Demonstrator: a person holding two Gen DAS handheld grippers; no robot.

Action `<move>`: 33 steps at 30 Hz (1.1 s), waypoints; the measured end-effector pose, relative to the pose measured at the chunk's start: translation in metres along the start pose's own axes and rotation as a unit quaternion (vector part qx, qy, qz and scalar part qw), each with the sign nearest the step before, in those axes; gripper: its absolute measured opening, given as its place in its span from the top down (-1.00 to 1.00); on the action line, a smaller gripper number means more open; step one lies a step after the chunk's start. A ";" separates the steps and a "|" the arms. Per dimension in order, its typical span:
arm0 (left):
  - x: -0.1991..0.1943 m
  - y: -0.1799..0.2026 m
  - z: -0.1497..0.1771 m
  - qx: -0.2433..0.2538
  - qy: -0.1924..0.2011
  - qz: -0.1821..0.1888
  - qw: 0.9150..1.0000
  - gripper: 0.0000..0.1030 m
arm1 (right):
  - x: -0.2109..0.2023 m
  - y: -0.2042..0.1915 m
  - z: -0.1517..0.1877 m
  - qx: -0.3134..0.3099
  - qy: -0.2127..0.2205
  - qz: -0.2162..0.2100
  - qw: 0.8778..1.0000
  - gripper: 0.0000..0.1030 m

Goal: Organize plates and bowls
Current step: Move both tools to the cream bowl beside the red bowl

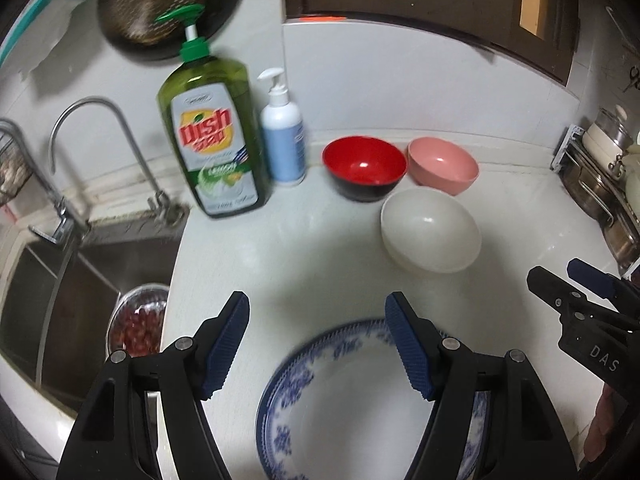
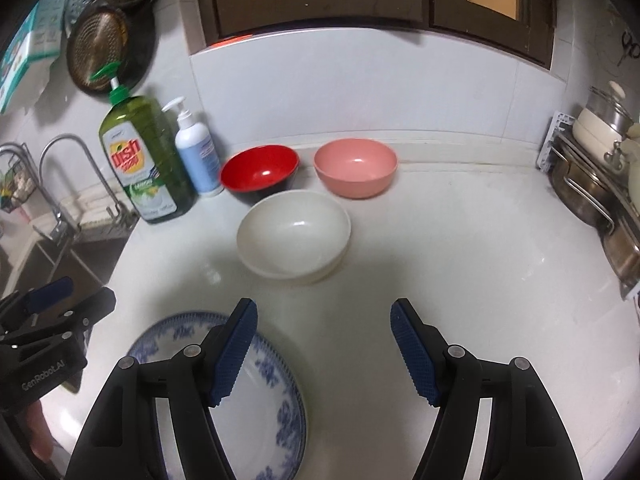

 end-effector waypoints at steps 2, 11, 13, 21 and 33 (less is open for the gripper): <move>0.007 0.004 -0.008 0.006 -0.002 0.007 1.000 -0.36 | 0.008 0.004 -0.007 0.004 -0.004 0.002 1.000 -0.36; 0.054 0.023 -0.043 0.011 -0.024 0.028 0.999 -0.31 | 0.050 0.014 -0.040 0.006 -0.027 -0.001 1.000 -0.35; 0.064 0.027 -0.048 0.015 -0.025 0.023 0.999 -0.18 | 0.062 0.018 -0.043 0.012 -0.041 0.000 0.999 -0.34; 0.113 0.044 -0.051 0.036 -0.068 0.047 0.996 -0.11 | 0.113 0.040 -0.048 0.065 -0.105 -0.010 0.992 -0.12; 0.174 0.054 -0.044 0.005 -0.149 0.069 0.986 0.26 | 0.169 0.044 -0.049 0.099 -0.181 -0.036 0.978 0.21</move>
Point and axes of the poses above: each gripper's, at about its wrist camera, not at the fingertips, and x roughly the way its jaws point, y to its right, z to its underside, the point moved 1 cm from there along x, roughly the way its jaws point, and after that the axes turned 9 degrees about y, right-handed, at the moved point
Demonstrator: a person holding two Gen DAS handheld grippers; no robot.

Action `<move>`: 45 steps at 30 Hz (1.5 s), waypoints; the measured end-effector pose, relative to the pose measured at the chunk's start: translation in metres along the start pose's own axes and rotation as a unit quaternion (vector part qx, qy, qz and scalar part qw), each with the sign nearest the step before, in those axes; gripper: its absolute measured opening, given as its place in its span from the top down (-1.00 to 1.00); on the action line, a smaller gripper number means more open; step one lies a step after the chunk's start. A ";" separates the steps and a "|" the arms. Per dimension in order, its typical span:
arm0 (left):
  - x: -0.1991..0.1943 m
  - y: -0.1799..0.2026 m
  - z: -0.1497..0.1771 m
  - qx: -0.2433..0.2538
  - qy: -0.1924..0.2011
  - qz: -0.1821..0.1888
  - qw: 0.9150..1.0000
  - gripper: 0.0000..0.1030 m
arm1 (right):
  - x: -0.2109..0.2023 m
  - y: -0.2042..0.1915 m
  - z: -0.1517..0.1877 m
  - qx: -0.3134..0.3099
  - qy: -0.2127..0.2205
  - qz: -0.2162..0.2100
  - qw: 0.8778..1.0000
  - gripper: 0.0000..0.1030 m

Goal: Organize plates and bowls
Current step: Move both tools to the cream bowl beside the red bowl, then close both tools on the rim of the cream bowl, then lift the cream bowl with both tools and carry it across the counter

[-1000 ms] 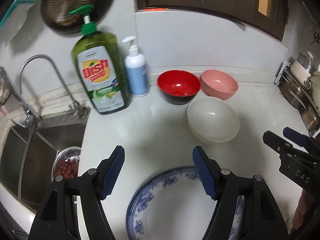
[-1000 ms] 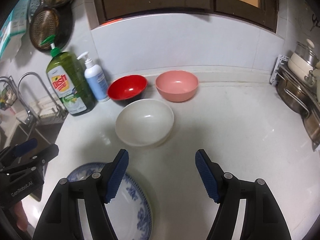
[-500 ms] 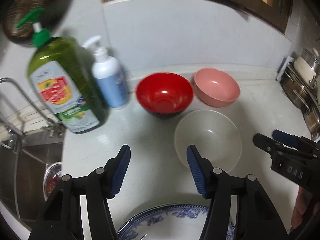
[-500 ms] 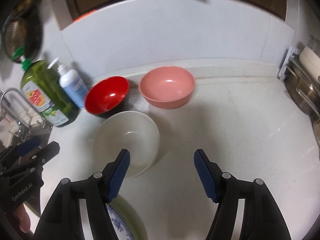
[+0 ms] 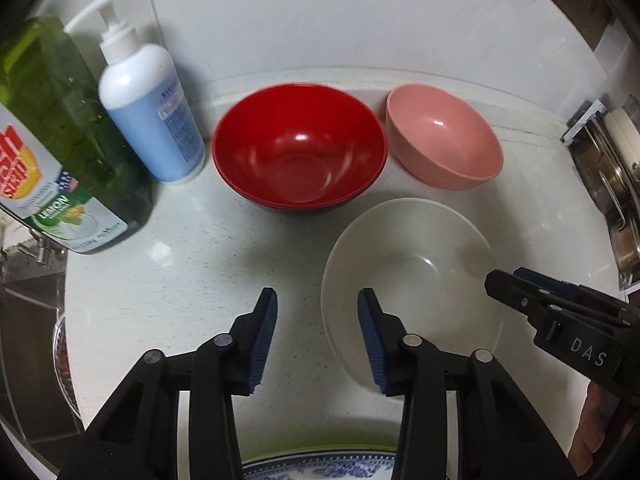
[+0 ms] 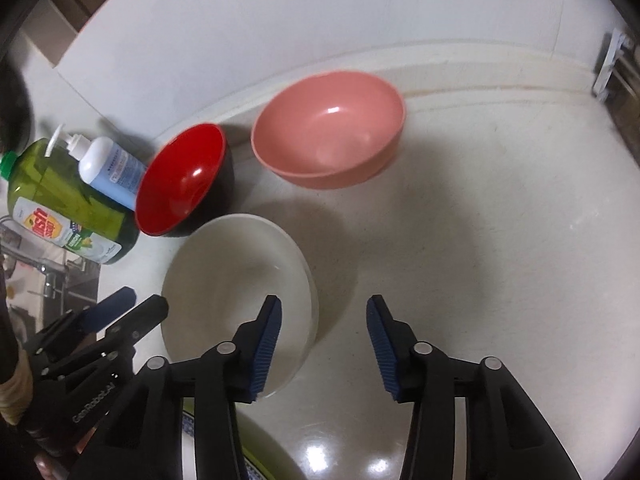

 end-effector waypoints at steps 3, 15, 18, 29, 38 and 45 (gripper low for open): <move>0.008 0.000 -0.001 -0.010 -0.012 0.005 1.000 0.40 | 0.008 0.002 0.000 0.006 -0.012 -0.002 1.000 0.34; 0.021 0.004 -0.002 -0.046 -0.037 0.029 0.998 0.87 | 0.021 0.002 0.005 0.014 -0.034 -0.016 0.999 0.84; 0.015 0.005 -0.001 -0.048 -0.035 0.032 0.998 0.87 | 0.020 0.003 0.006 0.014 -0.030 -0.013 0.999 0.84; -0.032 0.037 0.022 -0.044 -0.018 0.050 0.998 0.86 | -0.022 0.023 0.019 0.009 -0.003 -0.012 1.000 0.84; -0.058 0.090 0.047 -0.012 -0.010 0.071 0.997 0.86 | -0.073 0.072 0.045 0.035 0.025 -0.005 0.999 0.84; -0.059 0.134 0.070 0.005 -0.025 0.098 0.995 0.86 | -0.100 0.118 0.065 0.049 0.037 0.018 0.998 0.84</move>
Point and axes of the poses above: each gripper's, at about its wrist camera, not at the fingertips, and x roughly the way its jaws point, y to its right, z to its underside, the point moved 1 cm from there along x, roughly the way its jaws point, and after that the axes turned 9 degrees about y, right-handed, at the moved point
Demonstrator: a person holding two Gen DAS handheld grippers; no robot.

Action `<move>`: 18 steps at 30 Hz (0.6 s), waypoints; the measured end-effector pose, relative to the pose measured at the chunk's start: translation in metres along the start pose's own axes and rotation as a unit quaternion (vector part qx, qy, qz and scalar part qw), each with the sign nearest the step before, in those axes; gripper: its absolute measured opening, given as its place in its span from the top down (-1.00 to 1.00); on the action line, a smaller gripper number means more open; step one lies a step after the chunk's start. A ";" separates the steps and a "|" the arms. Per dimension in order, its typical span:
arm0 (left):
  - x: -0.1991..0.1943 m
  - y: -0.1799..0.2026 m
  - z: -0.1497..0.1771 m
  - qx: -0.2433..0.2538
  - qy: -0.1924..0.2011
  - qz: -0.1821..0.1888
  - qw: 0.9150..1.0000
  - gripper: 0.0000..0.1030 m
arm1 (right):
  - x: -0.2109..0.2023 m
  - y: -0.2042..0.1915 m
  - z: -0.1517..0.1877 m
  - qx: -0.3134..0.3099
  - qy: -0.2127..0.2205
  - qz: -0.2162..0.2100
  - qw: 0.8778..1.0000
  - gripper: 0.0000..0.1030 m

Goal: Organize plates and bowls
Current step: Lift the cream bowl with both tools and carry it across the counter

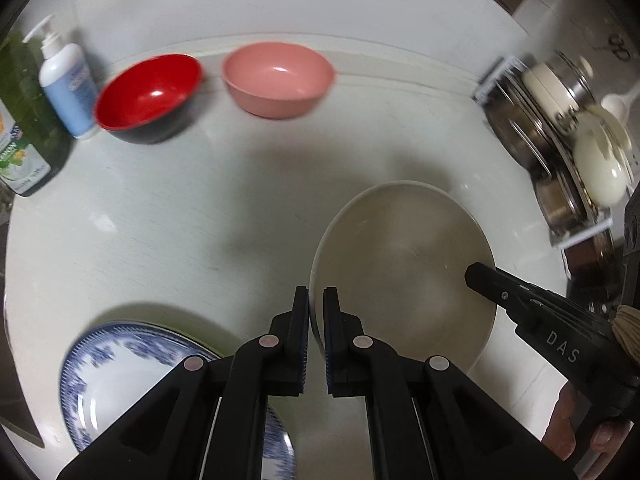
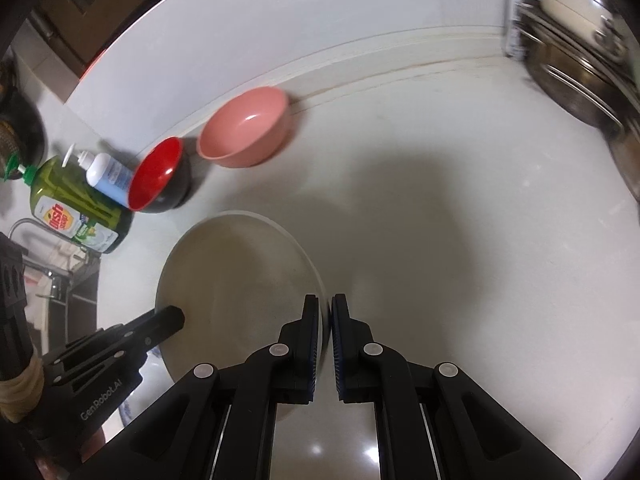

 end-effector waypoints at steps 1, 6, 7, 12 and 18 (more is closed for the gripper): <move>0.001 0.005 0.004 0.001 -0.003 0.002 1.000 0.86 | -0.002 0.007 0.002 0.004 -0.001 0.003 1.000 0.84; 0.012 0.022 0.020 0.006 -0.024 0.013 1.000 0.86 | -0.009 0.037 0.014 0.011 -0.007 0.016 1.000 0.84; 0.014 0.024 0.022 0.007 -0.027 0.014 1.000 0.86 | -0.009 0.042 0.017 0.012 -0.009 0.018 1.000 0.84; 0.024 0.036 0.032 0.008 -0.045 0.016 0.999 0.85 | -0.011 0.061 0.030 0.021 -0.019 0.028 0.999 0.84; 0.031 0.048 0.040 0.014 -0.053 0.010 0.998 0.83 | -0.007 0.074 0.039 0.030 -0.033 0.032 0.998 0.84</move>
Point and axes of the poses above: each gripper's, at about its wrist camera, not at the fingertips, and x roughly the way its jaws point, y to its right, z to its underside, the point moved 1 cm from there along x, roughly the way its jaws point, and after that the axes turned 9 degrees about y, right-handed, at the moved point
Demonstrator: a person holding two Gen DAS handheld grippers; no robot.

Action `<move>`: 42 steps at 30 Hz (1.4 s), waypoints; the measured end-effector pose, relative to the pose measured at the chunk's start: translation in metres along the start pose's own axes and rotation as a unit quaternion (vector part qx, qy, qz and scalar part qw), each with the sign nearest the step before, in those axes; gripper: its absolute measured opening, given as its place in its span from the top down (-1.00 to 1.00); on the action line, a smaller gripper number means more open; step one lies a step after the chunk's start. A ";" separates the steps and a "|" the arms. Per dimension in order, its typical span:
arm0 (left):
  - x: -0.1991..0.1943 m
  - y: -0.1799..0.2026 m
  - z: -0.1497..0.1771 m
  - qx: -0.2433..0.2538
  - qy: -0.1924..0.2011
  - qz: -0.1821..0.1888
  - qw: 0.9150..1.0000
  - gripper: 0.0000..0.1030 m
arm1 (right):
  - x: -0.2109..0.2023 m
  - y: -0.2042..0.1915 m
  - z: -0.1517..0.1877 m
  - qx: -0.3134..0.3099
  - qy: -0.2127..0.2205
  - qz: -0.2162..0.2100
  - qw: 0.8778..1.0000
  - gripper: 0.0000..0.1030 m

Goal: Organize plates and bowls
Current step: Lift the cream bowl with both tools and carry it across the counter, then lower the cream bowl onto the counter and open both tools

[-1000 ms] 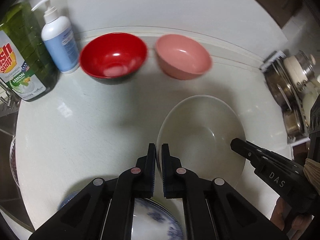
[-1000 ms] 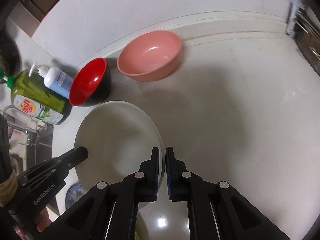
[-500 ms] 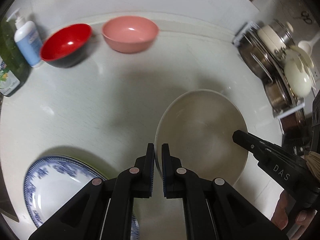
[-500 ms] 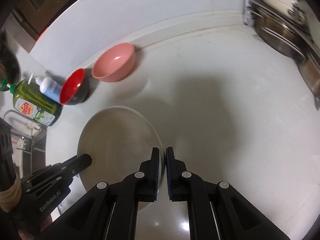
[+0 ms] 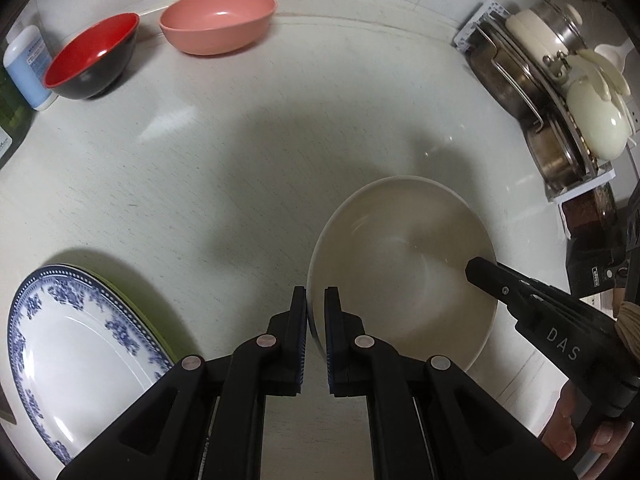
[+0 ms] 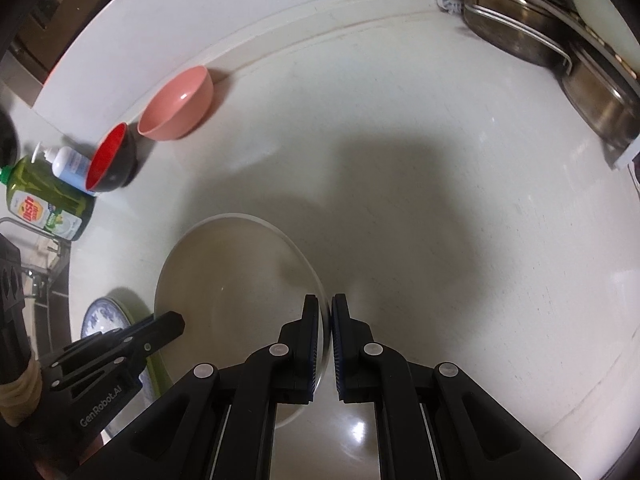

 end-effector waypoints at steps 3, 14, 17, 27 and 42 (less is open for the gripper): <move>0.003 0.003 0.001 -0.001 -0.004 -0.001 1.000 0.82 | 0.001 0.006 0.002 0.004 -0.003 0.003 1.000 0.83; 0.007 0.007 0.002 -0.005 -0.007 -0.007 1.000 0.74 | 0.009 0.015 0.004 0.008 -0.016 -0.003 1.000 0.82; 0.008 0.007 0.003 -0.006 -0.006 -0.006 1.000 0.68 | 0.011 0.015 0.003 0.007 -0.020 -0.005 1.000 0.81; 0.003 0.009 0.001 -0.011 0.014 -0.032 0.999 0.29 | 0.012 0.016 0.003 -0.007 -0.018 0.007 1.000 0.80; -0.044 -0.001 -0.013 0.006 0.086 -0.062 0.994 -0.31 | -0.027 0.001 -0.005 -0.032 0.038 0.023 0.998 0.27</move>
Point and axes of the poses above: each gripper's, at about its wrist camera, not at the fingertips, and x roughly the way its jaws point, y to its right, z to its underside, the point moved 1 cm from there along x, roughly the way its jaws point, and after that the axes turned 9 degrees about y, right-handed, at the moved point
